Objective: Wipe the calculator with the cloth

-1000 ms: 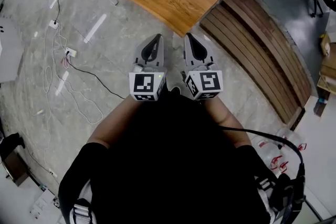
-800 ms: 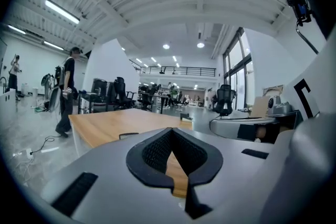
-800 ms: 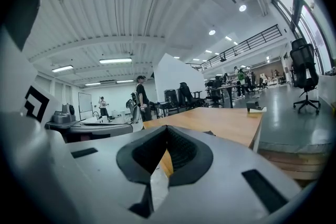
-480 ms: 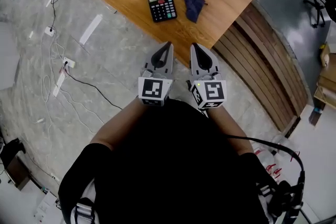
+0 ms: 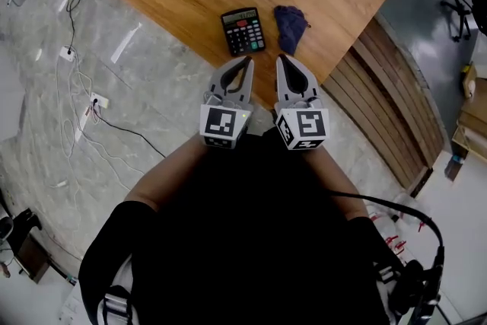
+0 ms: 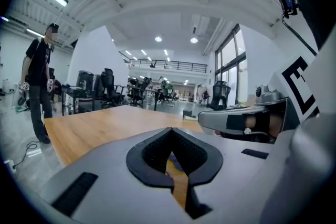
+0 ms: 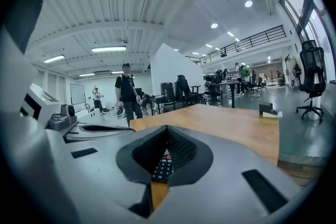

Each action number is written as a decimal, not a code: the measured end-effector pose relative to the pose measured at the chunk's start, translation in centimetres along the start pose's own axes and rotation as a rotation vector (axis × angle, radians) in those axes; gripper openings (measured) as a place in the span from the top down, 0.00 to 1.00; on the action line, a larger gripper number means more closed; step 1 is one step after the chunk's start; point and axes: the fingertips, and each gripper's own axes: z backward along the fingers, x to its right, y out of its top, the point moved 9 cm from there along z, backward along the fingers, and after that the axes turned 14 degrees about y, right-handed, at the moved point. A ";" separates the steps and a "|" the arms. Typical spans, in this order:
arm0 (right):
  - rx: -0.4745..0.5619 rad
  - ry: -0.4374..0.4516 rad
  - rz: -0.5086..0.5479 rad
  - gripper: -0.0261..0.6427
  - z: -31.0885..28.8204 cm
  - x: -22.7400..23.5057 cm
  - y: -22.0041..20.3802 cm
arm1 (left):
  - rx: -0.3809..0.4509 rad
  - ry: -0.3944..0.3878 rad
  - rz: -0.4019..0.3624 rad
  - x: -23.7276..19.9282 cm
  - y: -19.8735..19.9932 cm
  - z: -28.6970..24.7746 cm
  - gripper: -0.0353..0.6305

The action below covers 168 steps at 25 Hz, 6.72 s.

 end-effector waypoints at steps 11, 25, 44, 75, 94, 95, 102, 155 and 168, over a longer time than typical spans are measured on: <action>-0.053 0.013 -0.017 0.94 -4.0 3.8 0.1 | -0.062 0.062 0.048 -2.0 -0.6 -4.3 0.94; -0.171 0.143 -0.044 0.94 -9.4 8.0 -4.5 | -0.160 0.163 0.032 -2.6 -4.6 -8.9 0.94; -0.469 0.185 -0.093 0.94 -15.6 10.4 -13.4 | -0.348 0.179 0.052 -4.4 -11.1 -13.5 0.94; -0.519 0.082 -0.111 0.94 -15.8 10.9 -14.5 | -0.466 -0.014 0.456 -9.1 -12.9 -11.5 0.74; -0.482 0.077 -0.139 0.94 -15.6 10.6 -14.4 | -0.547 -0.057 0.523 -9.4 -14.1 -13.0 0.76; -0.476 0.078 -0.150 0.94 -15.5 10.6 -14.4 | -0.546 -0.069 0.544 -9.5 -14.1 -13.0 0.77; -0.473 0.055 -0.200 0.94 -15.3 11.0 -14.3 | -0.477 -0.059 0.671 -9.3 -14.4 -12.7 0.82; -0.188 0.281 0.019 0.91 -14.2 5.4 -1.5 | -0.242 0.043 0.525 -5.8 -6.8 -11.4 0.85; -0.213 0.101 -0.099 0.91 -14.2 11.3 -3.2 | -0.148 0.144 0.303 -3.2 -4.3 -9.8 0.85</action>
